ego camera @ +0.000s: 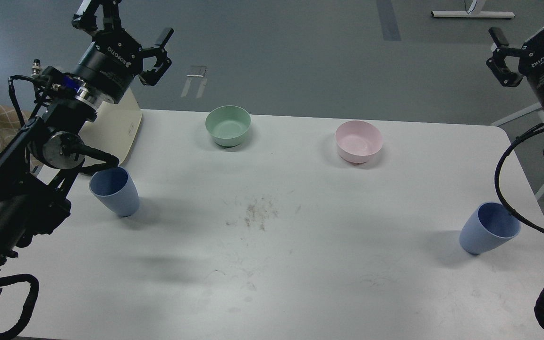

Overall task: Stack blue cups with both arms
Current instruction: 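Raise the left gripper and move it toward the nearby blue cup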

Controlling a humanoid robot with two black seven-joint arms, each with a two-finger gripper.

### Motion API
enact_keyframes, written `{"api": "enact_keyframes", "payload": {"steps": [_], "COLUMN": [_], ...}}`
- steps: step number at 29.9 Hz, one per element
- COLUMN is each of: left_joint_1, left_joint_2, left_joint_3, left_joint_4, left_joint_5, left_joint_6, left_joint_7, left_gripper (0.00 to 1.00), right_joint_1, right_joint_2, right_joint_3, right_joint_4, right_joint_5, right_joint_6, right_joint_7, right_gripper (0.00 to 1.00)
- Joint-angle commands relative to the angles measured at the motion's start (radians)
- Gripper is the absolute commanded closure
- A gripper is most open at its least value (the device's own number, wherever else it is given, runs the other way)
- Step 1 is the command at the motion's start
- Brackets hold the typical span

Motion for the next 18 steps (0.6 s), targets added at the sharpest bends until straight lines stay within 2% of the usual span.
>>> {"api": "enact_keyframes", "payload": {"steps": [1,12,18], "left_joint_1": [-0.002,-0.001,0.011], "left_joint_2": [0.01,0.016,0.039], "left_joint_3": [0.0,0.0,-0.002], "left_joint_4": [0.0,-0.003,-0.055], "left_joint_5": [0.001,0.001,-0.002], "left_joint_6": [0.0,-0.008,-0.017], "left_joint_7": [-0.009,-0.002,-0.025], "left_gripper": [0.02,0.02,0.02], "right_joint_1": [-0.003,0.0,0.0], "right_joint_2": [0.0,-0.01,-0.009], "right_joint_3": [-0.002,-0.002,-0.002], "right_joint_4": [0.006,0.006,0.006], "right_joint_5": [0.0,0.0,0.0], "right_joint_6": [0.0,0.0,0.0], "right_joint_7": [0.0,-0.016,-0.016], "right_gripper": [0.0,0.0,0.0]}}
